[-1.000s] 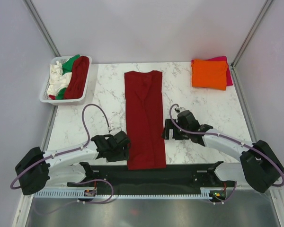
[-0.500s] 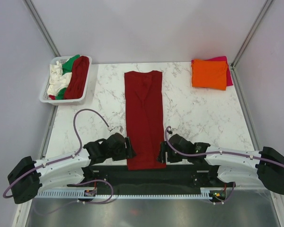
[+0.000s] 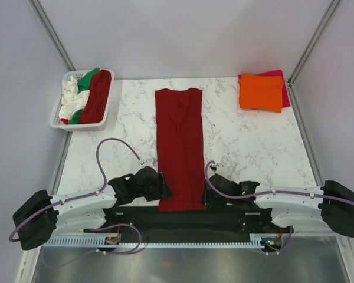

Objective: Fold and stack the t-shirts
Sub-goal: Fold the tshirt

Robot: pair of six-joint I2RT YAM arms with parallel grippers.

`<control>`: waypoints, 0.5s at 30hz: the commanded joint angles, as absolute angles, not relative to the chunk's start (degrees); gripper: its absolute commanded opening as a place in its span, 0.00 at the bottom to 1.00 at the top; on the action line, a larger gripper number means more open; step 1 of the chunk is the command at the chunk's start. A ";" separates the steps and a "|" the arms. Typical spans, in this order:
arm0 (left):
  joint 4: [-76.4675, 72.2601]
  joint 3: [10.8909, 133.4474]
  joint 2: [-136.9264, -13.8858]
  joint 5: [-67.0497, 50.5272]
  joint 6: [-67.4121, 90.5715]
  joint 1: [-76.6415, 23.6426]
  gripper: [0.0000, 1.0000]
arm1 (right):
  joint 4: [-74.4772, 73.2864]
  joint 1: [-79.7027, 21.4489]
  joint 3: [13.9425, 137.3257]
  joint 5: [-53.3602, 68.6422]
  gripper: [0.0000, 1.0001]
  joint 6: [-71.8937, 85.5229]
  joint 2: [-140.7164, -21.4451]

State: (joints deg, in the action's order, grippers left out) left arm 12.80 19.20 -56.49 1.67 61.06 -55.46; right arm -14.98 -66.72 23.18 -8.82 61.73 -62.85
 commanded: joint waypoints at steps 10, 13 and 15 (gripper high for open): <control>14.57 18.36 -54.15 -0.89 62.23 -55.55 0.61 | -13.18 -67.32 22.50 -10.20 0.03 63.11 -65.74; 24.94 21.87 -51.51 3.50 61.18 -55.55 0.68 | -13.27 -67.67 21.97 -10.28 0.00 63.37 -65.31; 25.23 20.58 -50.10 3.60 61.08 -55.55 0.69 | -13.27 -67.76 21.54 -10.46 0.00 63.46 -65.13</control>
